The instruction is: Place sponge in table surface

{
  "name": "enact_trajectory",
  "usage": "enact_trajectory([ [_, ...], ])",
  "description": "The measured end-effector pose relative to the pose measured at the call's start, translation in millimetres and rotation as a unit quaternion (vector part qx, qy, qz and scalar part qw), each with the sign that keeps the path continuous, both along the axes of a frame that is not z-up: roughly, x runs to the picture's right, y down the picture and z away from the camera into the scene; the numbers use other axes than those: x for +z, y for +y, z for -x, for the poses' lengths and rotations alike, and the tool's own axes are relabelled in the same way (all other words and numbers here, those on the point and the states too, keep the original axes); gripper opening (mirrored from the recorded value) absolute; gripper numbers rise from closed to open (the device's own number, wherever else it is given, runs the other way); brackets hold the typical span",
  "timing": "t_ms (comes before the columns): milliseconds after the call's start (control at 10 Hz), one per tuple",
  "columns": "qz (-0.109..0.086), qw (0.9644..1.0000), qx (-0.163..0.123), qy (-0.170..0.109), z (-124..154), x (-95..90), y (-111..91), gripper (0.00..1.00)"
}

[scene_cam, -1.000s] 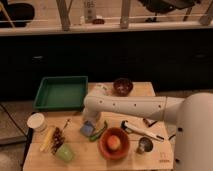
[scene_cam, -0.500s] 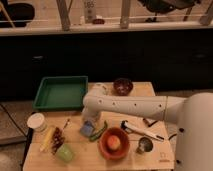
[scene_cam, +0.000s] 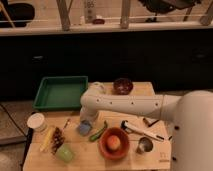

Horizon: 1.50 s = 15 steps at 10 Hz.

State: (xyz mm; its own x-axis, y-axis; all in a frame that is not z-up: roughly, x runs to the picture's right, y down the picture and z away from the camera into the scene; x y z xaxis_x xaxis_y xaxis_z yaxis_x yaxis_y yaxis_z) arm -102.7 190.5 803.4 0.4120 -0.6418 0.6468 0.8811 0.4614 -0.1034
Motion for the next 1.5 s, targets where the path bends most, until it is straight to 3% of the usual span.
enact_trajectory([
  [200,-0.002,1.0,0.0,0.005,0.6,1.4,-4.1,0.8],
  [1500,-0.003,0.9998,0.01,0.015,-8.3,8.3,-23.1,0.8],
])
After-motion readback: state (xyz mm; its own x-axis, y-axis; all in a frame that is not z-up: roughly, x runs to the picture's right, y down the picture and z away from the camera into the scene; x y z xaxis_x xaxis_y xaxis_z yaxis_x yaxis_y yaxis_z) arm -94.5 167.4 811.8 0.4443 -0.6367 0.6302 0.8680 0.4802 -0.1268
